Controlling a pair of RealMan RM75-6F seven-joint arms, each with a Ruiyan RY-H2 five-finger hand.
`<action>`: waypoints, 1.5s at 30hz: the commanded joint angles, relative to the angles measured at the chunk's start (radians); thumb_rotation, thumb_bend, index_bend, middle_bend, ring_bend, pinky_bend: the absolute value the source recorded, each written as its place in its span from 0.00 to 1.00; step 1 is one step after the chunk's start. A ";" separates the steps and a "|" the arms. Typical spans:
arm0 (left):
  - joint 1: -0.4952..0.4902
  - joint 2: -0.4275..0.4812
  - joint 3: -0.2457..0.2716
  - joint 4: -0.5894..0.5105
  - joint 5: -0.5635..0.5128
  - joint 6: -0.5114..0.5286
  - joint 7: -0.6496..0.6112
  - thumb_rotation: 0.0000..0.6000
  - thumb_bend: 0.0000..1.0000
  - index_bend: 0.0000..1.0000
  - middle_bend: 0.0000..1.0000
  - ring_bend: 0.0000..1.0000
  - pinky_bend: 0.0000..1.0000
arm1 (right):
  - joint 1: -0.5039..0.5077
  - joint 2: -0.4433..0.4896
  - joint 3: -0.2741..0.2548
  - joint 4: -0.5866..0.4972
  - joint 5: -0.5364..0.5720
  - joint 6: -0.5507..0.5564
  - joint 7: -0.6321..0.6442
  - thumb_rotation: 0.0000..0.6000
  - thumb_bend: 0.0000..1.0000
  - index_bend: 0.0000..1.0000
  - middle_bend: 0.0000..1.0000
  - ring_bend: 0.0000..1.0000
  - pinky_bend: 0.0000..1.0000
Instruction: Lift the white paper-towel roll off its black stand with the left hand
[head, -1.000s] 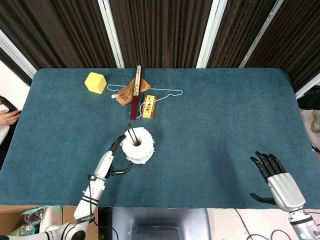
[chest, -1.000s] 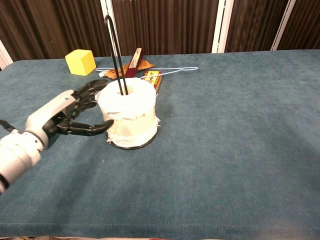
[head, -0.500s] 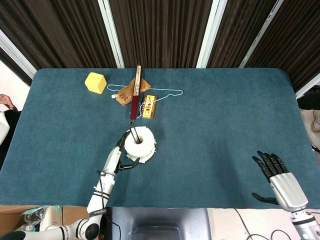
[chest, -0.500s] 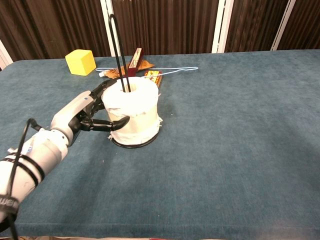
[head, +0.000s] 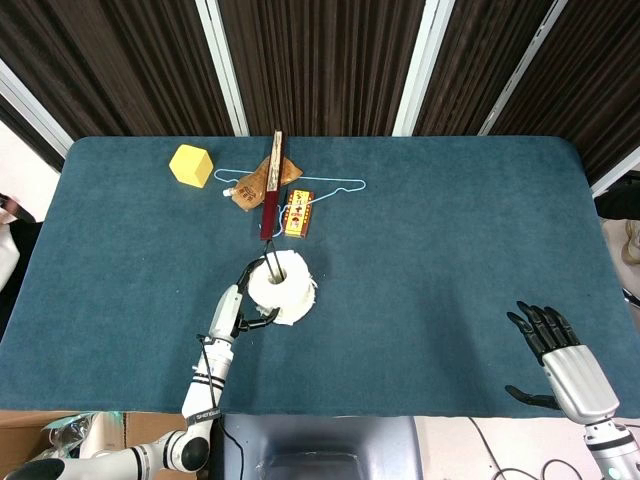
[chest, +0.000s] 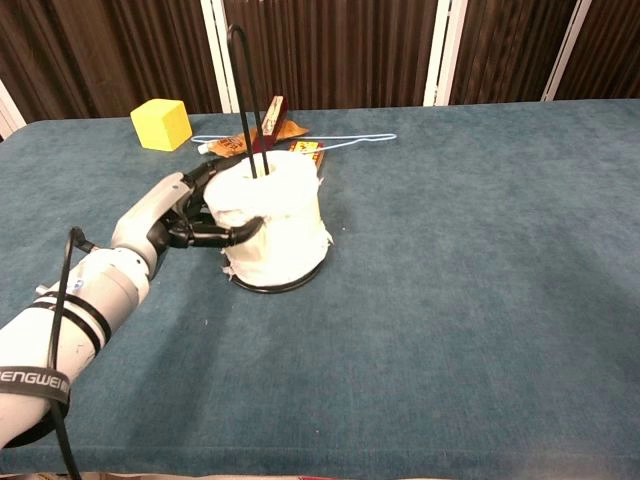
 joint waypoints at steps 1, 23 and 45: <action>0.003 -0.025 -0.021 -0.005 0.045 0.077 -0.043 1.00 0.79 0.81 0.86 0.79 0.80 | 0.000 0.002 0.000 0.001 0.000 0.002 0.004 1.00 0.06 0.00 0.00 0.00 0.00; -0.011 0.214 -0.212 -0.483 0.101 0.252 0.207 1.00 0.78 0.82 0.86 0.79 0.82 | -0.016 0.019 -0.007 0.019 -0.030 0.053 0.063 1.00 0.06 0.00 0.00 0.00 0.00; 0.162 0.416 -0.083 -0.304 0.076 0.269 -0.042 1.00 0.75 0.83 0.86 0.79 0.82 | -0.027 0.019 -0.012 0.024 -0.042 0.068 0.060 1.00 0.06 0.00 0.00 0.00 0.00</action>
